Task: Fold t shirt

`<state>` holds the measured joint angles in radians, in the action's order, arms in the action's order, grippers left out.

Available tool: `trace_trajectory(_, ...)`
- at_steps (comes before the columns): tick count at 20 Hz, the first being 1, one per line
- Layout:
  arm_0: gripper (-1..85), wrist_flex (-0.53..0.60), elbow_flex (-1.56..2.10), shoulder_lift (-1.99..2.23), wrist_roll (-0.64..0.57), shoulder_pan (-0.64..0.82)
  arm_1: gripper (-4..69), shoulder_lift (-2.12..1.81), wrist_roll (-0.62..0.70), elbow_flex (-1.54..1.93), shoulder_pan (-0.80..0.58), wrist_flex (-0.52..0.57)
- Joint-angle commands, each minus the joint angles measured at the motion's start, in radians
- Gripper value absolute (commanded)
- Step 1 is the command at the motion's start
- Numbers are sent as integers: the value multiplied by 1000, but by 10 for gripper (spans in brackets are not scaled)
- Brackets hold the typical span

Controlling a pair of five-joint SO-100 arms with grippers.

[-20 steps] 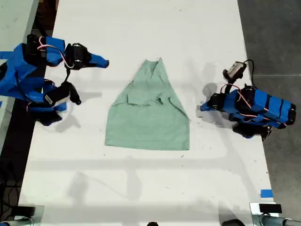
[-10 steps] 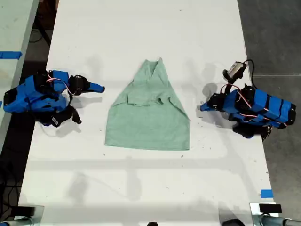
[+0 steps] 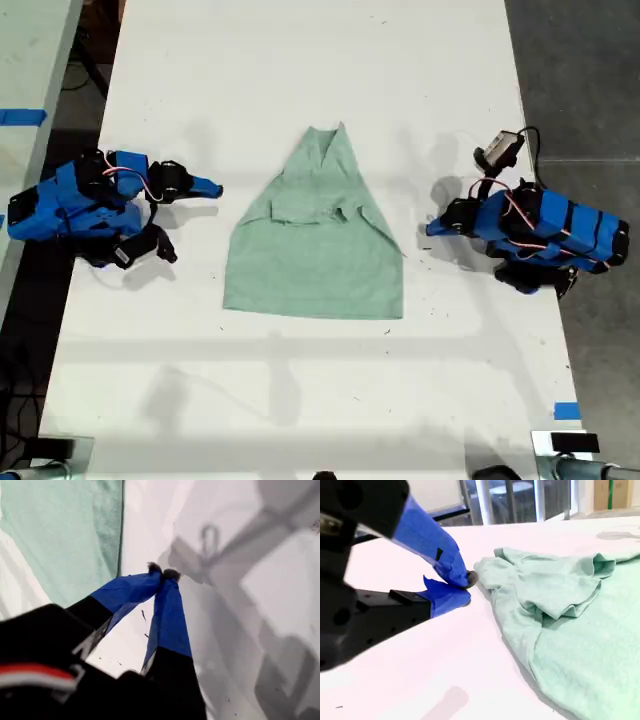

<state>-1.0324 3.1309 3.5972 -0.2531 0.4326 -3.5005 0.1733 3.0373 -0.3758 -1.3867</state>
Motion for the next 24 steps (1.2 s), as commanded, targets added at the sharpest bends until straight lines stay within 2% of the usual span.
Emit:
trace_trajectory(1, -2, -9, -8, 5, 23, 14, 9, -9, -8, 38, -2, -6)
trace_trajectory(6, -2, -44, -15, 5, 58, 5, 9, -9, -12, 40, 2, -6)
trace_trajectory(16, -2, -46, -15, 5, 54, 14, 8, -9, -11, 44, 0, 2)
trace_trajectory(18, -2, -46, -14, 5, 58, 9, -16, -9, -11, 44, 5, 3)
trace_trajectory(24, -2, -46, -14, 5, 58, 11, -20, -9, -11, 46, 9, 6)
